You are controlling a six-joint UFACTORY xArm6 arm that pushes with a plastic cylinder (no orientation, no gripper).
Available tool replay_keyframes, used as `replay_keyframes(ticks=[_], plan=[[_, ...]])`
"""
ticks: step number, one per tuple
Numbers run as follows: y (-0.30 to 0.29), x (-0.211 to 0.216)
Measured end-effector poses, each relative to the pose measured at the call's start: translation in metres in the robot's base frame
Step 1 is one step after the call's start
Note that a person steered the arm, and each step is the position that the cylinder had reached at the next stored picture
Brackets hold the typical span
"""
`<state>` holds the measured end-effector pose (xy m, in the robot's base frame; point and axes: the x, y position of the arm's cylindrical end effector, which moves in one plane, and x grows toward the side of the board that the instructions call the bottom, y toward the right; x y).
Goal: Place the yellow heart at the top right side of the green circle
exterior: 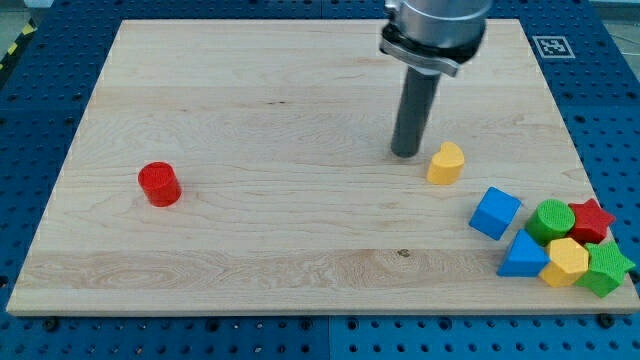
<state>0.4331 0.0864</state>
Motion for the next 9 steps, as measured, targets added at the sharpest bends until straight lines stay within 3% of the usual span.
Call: replay_keyframes(ticks=[2,6,9], plan=[[-0.03,0.009],[-0.011,0.022],[0.036,0.033]])
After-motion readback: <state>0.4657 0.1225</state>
